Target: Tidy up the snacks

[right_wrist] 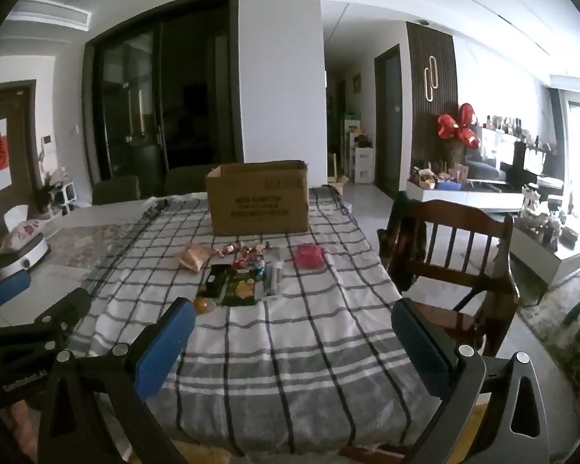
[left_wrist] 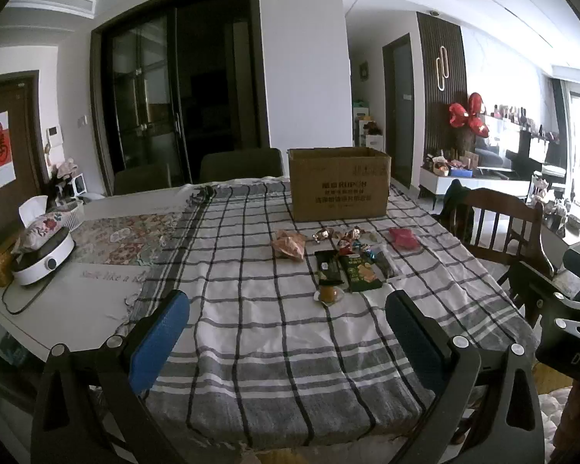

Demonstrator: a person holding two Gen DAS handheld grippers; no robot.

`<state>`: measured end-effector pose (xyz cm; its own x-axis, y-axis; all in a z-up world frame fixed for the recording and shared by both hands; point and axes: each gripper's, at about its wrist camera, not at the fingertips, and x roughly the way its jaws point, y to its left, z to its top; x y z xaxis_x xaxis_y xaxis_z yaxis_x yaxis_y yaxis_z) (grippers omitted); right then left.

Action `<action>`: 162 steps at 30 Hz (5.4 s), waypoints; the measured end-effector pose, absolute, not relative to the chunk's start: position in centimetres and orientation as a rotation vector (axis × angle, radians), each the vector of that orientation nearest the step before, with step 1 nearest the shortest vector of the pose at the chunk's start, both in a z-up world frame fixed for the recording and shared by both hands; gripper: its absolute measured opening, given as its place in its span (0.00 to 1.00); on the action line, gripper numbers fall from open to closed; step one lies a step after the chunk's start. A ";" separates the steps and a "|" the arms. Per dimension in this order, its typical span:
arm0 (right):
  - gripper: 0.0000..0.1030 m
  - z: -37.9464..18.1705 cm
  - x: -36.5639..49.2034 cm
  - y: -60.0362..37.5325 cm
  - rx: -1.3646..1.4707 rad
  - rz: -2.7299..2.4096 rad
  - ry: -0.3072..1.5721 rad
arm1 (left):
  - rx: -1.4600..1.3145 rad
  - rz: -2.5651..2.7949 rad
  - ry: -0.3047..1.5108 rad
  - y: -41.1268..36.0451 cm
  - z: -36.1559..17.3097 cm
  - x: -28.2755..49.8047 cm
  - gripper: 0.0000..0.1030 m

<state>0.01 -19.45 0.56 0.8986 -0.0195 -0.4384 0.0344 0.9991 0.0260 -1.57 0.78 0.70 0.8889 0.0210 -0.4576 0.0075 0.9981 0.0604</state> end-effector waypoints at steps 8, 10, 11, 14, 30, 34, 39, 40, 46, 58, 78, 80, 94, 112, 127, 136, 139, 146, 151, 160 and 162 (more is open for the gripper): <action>1.00 0.7 -0.2 -19.3 0.032 -0.022 0.448 | 0.054 0.010 0.459 0.7 1.1 -2.1 1.00; 1.00 0.7 -0.2 -19.3 0.032 -0.022 0.447 | 0.051 0.012 0.455 0.9 1.0 -2.3 1.00; 1.00 0.8 -0.2 -19.2 0.031 -0.022 0.446 | 0.050 0.013 0.453 0.9 1.1 -2.3 1.00; 1.00 0.9 -0.3 -19.1 0.026 -0.017 0.440 | 0.048 0.015 0.450 1.0 1.0 -2.3 1.00; 1.00 1.1 -0.5 -19.0 0.026 -0.017 0.434 | 0.048 0.015 0.448 1.2 1.1 -2.2 1.00; 1.00 1.1 -0.5 -19.0 0.026 -0.016 0.432 | 0.047 0.015 0.447 1.2 1.2 -2.2 1.00; 1.00 1.2 -0.5 -18.9 0.025 -0.016 0.430 | 0.047 0.014 0.446 1.2 1.1 -2.3 1.00; 1.00 1.2 -0.5 -19.0 0.026 -0.016 0.430 | 0.048 0.014 0.447 1.2 1.1 -2.3 1.00; 1.00 1.2 -0.6 -19.0 0.027 -0.015 0.429 | 0.048 0.015 0.444 1.2 1.2 -2.3 1.00; 1.00 1.0 -0.7 -19.0 0.027 -0.016 0.426 | 0.049 0.015 0.444 1.1 1.0 -2.4 1.00; 1.00 0.2 1.7 -19.1 0.025 -0.007 0.497 | 0.070 0.006 0.517 0.7 0.0 0.4 1.00; 1.00 -0.4 2.4 -19.2 0.025 -0.002 0.518 | 0.076 0.003 0.531 0.5 -0.3 1.2 1.00; 0.98 -2.1 9.2 -20.0 0.007 0.009 0.570 | 0.049 -0.044 0.611 -0.9 -1.1 8.8 0.83; 0.71 -7.3 20.9 -19.4 0.103 0.068 0.757 | 0.013 -0.085 0.737 -2.0 -5.2 19.0 0.60; 0.57 -10.6 25.4 -18.8 0.123 0.085 0.851 | -0.001 -0.084 0.860 -3.0 -10.1 23.8 0.48; 0.48 -12.1 26.7 -18.5 0.114 0.095 0.885 | -0.002 -0.085 0.901 -3.3 -11.7 25.1 0.46; 0.45 -12.4 26.9 -18.4 0.112 0.093 0.890 | -0.001 -0.084 0.907 -3.4 -12.0 25.4 0.44; 0.42 -12.8 27.6 -18.0 0.099 0.108 0.892 | -0.013 -0.094 0.923 -3.3 -12.5 25.9 0.42; 0.37 -13.0 27.9 -17.7 0.075 0.102 0.894 | -0.016 -0.103 0.930 -3.4 -12.8 26.2 0.42; 0.25 -13.2 27.8 -17.4 0.028 0.093 0.896 | 0.015 -0.094 0.923 -3.5 -12.7 26.2 0.30; 0.24 -13.1 27.5 -17.5 0.034 0.091 0.892 | -0.001 -0.086 0.922 -3.2 -12.4 26.0 0.30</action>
